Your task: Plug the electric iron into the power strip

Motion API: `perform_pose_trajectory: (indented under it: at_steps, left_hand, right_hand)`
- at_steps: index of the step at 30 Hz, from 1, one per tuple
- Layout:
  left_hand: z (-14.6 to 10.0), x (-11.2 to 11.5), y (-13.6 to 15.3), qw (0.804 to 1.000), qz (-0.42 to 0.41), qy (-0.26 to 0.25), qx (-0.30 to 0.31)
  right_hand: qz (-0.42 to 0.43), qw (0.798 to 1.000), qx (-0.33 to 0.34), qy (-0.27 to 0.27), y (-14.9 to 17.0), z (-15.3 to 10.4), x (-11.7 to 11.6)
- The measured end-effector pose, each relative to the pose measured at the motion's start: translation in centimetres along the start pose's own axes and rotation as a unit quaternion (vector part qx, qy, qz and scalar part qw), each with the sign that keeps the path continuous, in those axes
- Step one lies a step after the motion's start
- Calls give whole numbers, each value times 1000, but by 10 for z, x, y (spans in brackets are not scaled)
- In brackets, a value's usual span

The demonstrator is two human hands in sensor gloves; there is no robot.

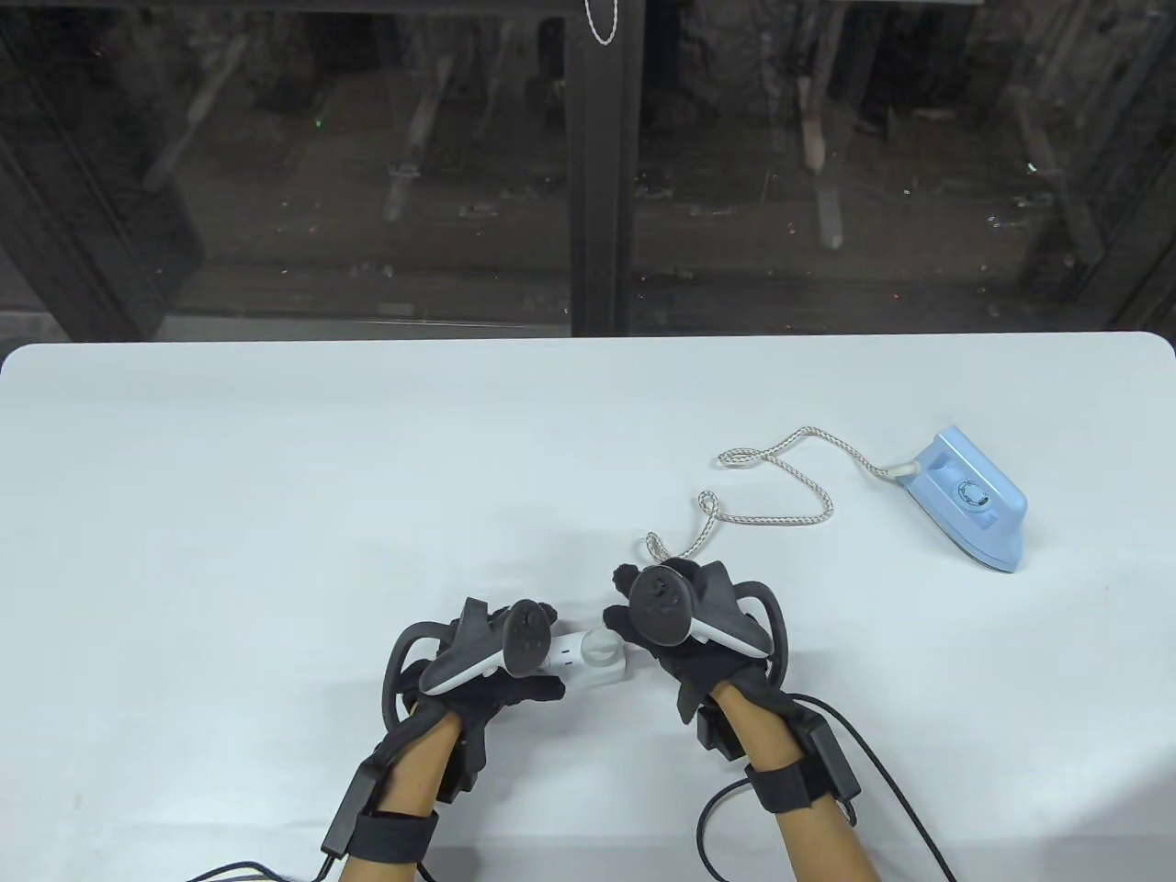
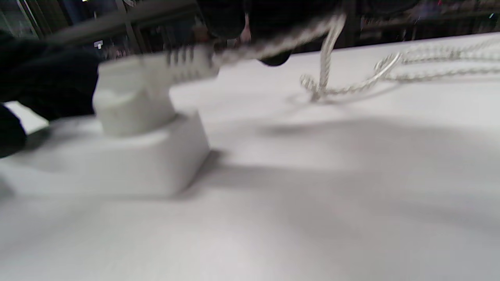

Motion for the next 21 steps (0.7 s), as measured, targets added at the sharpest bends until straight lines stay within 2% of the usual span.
perform_pose_trajectory:
  at_steps: [6,9,11,15,21]
  left_hand:
    - [-21,-41,27,992,-18,-119,-44]
    - [-27,-51,45,986,16,-147,-81]
    - [-29,-51,55,982,36,-154,-105]
    - [-28,-41,72,979,60,-128,-146]
    - [-20,-14,94,984,40,-40,-169]
  right_hand:
    - [-24,996,-8,80,34,-31,28]
    - [-72,990,-47,115,59,-42,31]
    - [-82,988,-67,114,74,-45,28]
    - [-66,989,-104,83,102,-43,14]
    - [-44,988,-150,-4,133,-34,-15]
Point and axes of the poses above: the tracker on the back of each hand, its own y axis roughly to the little-finger side, its own z axis roughly from the wrist to the fingertips, x = y × z, the point moved 4 cm from there along z, roughly from the wrist to the fingertips, and after that the axes turned 11 degrees about -y, right-handed, at the moved point
